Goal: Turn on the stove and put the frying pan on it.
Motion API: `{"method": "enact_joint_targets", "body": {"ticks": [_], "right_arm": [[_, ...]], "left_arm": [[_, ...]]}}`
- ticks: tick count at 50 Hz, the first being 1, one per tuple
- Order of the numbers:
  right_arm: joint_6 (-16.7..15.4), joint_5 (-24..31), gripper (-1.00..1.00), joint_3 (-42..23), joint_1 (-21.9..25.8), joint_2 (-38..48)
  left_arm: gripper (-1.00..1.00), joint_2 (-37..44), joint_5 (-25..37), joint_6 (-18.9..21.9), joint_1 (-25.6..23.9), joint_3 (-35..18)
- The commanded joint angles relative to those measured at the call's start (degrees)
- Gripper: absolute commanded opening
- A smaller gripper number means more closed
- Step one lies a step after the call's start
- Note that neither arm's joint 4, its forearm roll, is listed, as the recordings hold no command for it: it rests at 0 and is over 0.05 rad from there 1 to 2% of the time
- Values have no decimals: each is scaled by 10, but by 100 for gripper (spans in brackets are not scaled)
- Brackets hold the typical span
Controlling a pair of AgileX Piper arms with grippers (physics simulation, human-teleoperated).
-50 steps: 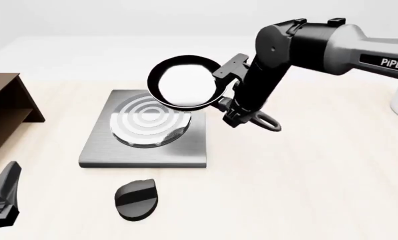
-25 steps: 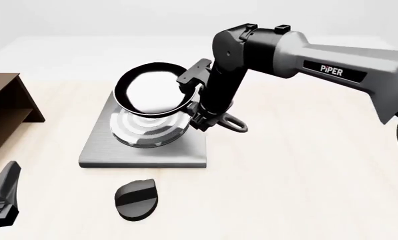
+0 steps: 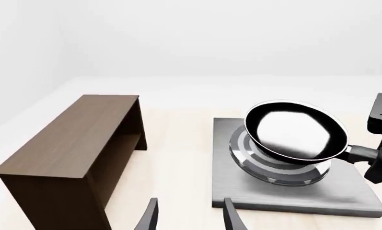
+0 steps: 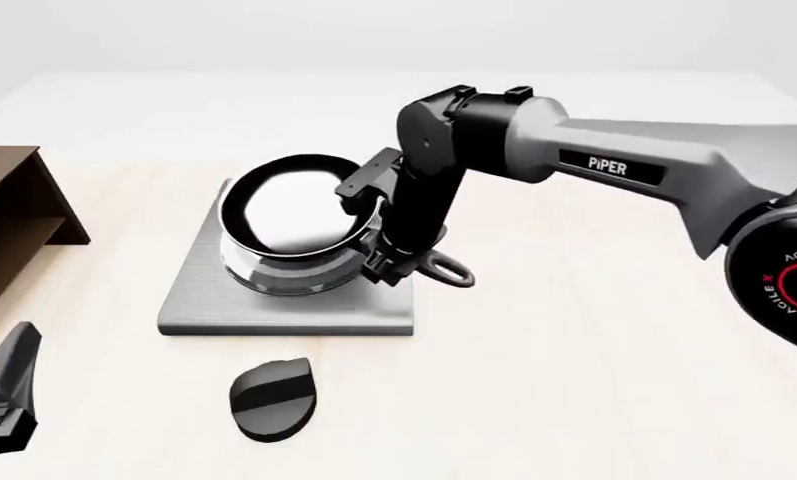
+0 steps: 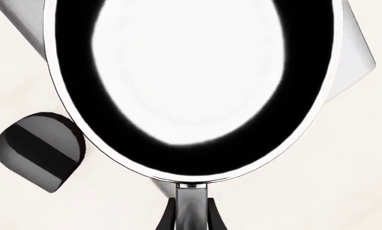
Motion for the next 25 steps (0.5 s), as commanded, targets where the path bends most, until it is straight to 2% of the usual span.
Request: {"method": "enact_joint_targets", "body": {"ticks": [1,25], "right_arm": [[27,-24,-100,6,9,8],[38,-43,-100,-13,2,54]], "left_arm": [[100,0,0,-1,0,0],[100,0,-3,-4,2,0]]}}
